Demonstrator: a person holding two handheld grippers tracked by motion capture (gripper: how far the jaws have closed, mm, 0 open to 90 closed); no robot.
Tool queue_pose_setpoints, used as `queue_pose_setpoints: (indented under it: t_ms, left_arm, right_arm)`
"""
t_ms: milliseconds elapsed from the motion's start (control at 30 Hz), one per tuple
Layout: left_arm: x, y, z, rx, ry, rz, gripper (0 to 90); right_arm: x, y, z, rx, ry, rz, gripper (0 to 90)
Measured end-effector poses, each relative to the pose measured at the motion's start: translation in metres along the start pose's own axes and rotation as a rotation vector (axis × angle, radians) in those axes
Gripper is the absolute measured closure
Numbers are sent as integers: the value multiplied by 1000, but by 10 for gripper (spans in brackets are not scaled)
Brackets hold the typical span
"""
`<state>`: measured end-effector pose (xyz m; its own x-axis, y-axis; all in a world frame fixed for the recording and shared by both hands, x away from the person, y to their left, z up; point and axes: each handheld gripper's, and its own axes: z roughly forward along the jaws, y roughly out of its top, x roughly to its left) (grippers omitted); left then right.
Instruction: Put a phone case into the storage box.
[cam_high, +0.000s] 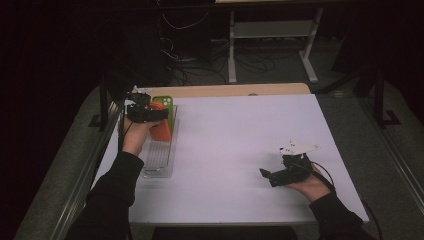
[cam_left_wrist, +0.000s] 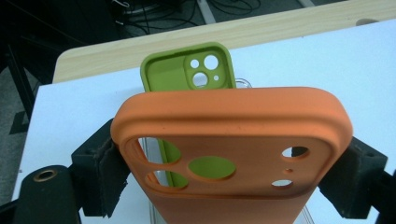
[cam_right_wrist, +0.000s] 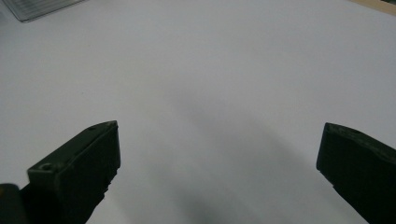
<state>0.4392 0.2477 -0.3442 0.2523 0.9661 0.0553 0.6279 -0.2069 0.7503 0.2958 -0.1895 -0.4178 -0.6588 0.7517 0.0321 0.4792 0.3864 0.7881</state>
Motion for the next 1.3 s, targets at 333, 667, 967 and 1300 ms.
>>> queue_pose_setpoints:
  t_ms: [333, 667, 967, 1300]
  left_arm:
    - [-6, -1, 17, 19, 48, 10, 136]
    - [-1, 1, 36, -18, 72, -10, 129]
    - [4, 2, 53, -35, 77, -29, 113]
    - [17, 2, 54, -58, 23, -41, 5]
  right_arm:
    - [-1, 0, -1, -1, -1, -5, 0]
    - [0, 0, 0, 2, 3, 1, 0]
    - [0, 0, 0, 1, 6, -2, 0]
    - [0, 0, 0, 4, 6, -10, 0]
